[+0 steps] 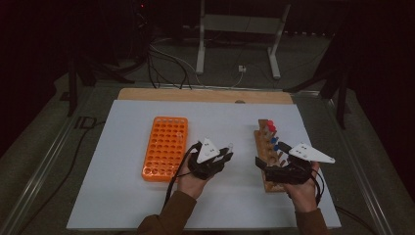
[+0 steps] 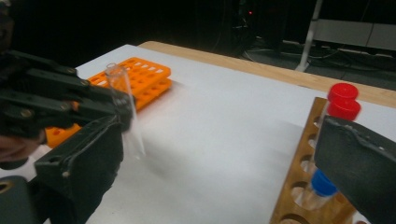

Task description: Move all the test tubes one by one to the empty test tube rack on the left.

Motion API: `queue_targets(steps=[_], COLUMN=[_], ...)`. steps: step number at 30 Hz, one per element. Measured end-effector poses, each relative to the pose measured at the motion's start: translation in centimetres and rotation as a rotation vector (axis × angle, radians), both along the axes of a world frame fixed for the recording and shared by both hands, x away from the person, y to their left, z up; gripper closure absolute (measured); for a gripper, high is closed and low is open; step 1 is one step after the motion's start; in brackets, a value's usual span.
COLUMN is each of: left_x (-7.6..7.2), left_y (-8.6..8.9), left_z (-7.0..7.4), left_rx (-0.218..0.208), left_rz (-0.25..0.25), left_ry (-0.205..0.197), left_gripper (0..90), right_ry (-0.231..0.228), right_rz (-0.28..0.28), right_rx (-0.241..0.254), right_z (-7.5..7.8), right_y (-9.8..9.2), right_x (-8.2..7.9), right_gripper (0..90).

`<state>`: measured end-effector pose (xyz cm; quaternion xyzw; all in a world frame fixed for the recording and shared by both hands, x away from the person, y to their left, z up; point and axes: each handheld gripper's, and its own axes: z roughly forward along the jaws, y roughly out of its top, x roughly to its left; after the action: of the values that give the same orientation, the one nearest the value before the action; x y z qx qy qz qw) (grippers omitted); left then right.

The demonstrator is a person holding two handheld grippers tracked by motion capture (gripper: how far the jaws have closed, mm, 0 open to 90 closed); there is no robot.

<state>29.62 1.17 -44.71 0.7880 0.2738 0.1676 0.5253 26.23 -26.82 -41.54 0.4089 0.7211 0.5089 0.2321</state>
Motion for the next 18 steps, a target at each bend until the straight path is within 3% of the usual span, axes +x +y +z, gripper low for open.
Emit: queue_targets(steps=[18], left_x=[1.6], left_y=[6.3], left_z=[0.2], left_rx=[0.003], left_rz=[0.146], left_ry=[0.002], left_gripper=[76.8], right_ry=[-0.015], right_rz=[-0.044], right_rx=[0.012], right_z=[0.0], right_y=[-0.9], right_x=[-0.1], right_gripper=[0.2])
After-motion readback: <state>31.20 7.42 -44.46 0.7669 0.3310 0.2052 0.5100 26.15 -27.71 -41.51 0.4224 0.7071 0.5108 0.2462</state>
